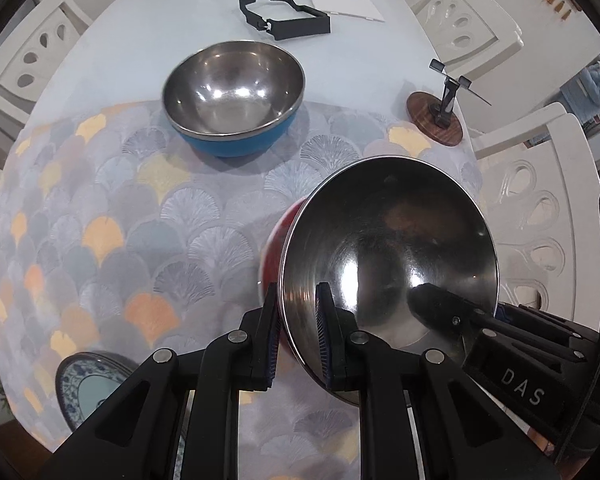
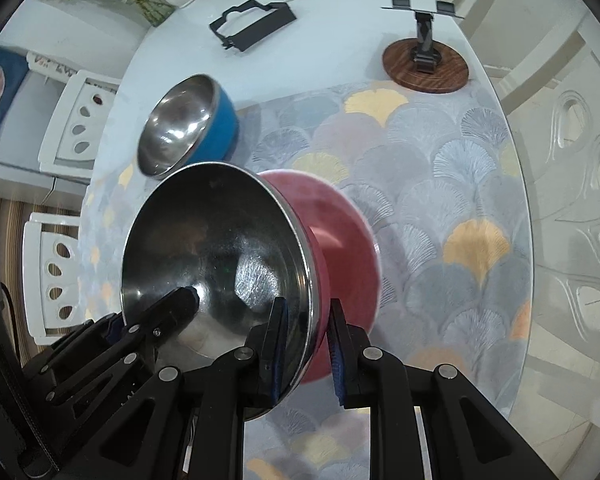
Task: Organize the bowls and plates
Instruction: 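Lift and carry the red bowl with the left tool while the right tool holds it, then lower the red bowl and open the left tool while the right tool releases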
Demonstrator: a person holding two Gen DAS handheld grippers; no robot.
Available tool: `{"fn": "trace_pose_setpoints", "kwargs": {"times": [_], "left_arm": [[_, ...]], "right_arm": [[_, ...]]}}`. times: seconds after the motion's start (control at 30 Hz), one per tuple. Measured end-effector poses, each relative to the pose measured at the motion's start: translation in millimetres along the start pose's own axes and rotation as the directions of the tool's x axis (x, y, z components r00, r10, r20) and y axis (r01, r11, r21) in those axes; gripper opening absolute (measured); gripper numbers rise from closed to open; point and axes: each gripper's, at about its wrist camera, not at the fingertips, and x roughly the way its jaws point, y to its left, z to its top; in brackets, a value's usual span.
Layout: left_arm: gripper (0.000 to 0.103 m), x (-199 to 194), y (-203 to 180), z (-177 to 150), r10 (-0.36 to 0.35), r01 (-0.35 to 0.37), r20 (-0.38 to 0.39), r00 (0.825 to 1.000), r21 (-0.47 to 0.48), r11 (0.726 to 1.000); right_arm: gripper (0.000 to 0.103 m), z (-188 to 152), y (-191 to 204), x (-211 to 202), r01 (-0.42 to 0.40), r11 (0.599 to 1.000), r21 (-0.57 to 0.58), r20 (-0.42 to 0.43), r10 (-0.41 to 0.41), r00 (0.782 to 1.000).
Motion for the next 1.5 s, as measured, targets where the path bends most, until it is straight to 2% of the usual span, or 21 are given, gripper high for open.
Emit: {"fn": "trace_pose_setpoints", "kwargs": {"times": [0.37,0.83,1.0,1.27,1.5], "left_arm": [[0.014,13,-6,9,0.010,-0.010,-0.011,1.000,0.001,1.000],[0.014,16,-2,14,-0.031,0.033,-0.030,0.999,0.042,0.999],[0.014,11,2,15,-0.064,0.064,-0.011,0.998,0.040,0.997],[0.014,7,10,19,-0.108,0.108,-0.002,0.994,0.028,0.994],[0.014,-20,21,24,-0.099,0.099,0.025,0.995,0.024,0.995]], "right_arm": [[0.019,10,-17,9,-0.009,1.000,0.022,-0.016,0.009,1.000],[0.023,7,-15,7,0.005,0.998,0.061,-0.036,-0.003,0.999],[0.029,4,-12,2,-0.006,0.998,0.069,-0.025,0.008,1.000],[0.030,1,-10,-7,0.012,0.997,0.082,0.005,-0.012,1.000],[0.030,5,-5,-32,-0.047,0.996,0.080,0.019,0.046,0.999]]}}
